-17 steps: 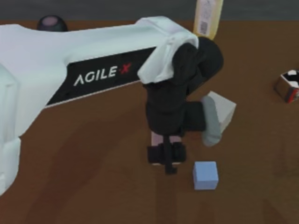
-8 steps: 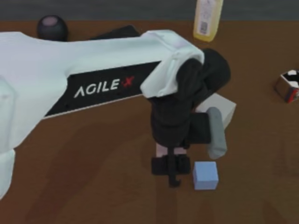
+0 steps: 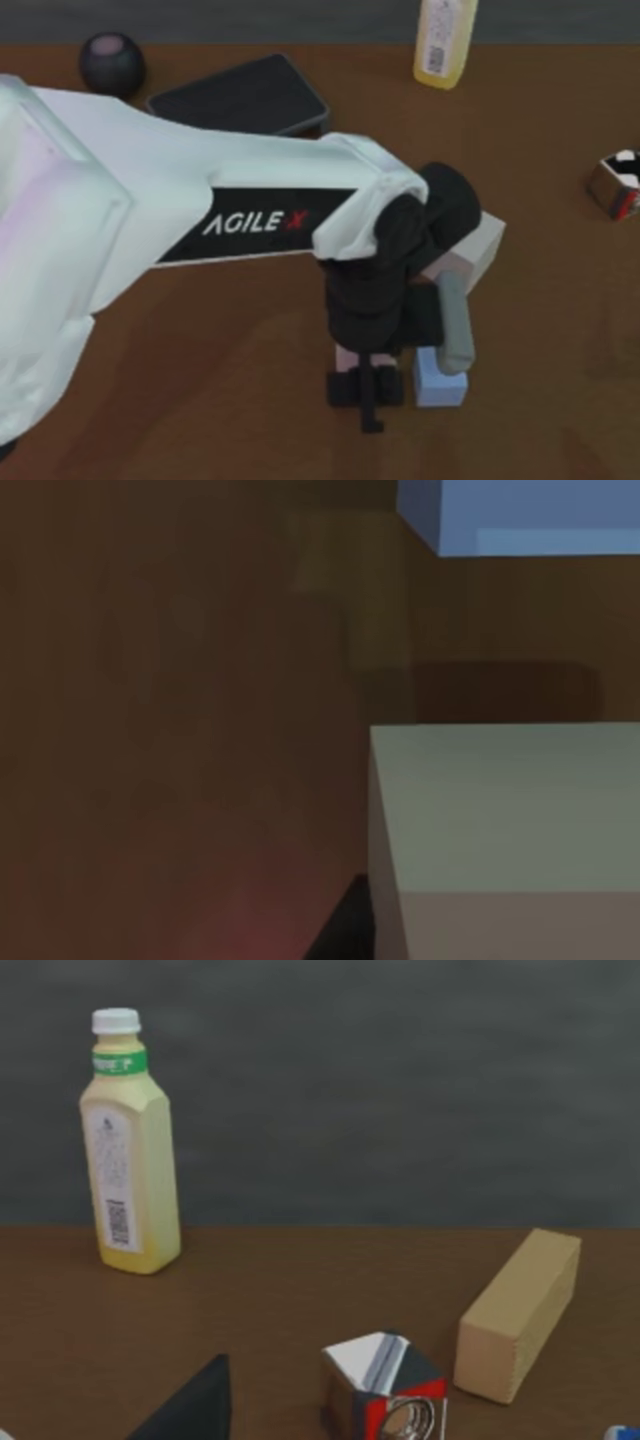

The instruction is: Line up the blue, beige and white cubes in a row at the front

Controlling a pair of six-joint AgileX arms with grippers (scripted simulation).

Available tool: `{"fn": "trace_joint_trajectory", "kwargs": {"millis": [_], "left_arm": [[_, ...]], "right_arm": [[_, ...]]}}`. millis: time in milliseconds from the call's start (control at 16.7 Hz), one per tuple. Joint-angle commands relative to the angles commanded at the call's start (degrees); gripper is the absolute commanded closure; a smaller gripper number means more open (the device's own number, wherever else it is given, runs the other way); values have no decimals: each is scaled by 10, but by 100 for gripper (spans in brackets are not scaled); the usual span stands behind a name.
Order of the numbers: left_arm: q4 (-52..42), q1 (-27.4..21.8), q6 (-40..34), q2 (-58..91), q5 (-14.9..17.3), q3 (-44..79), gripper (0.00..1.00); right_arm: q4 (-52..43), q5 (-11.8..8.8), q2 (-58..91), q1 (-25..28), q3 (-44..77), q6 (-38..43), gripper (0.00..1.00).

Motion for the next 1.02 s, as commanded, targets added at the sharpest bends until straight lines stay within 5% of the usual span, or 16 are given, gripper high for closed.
{"fn": "trace_joint_trajectory", "kwargs": {"millis": [120, 900, 1020], "left_arm": [[0, 0, 0, 0, 0, 0, 100], [0, 0, 0, 0, 0, 0, 2], [0, 0, 0, 0, 0, 0, 0]], "right_arm": [[0, 0, 0, 0, 0, 0, 0], [0, 0, 0, 0, 0, 0, 0], [0, 0, 0, 0, 0, 0, 0]]}}
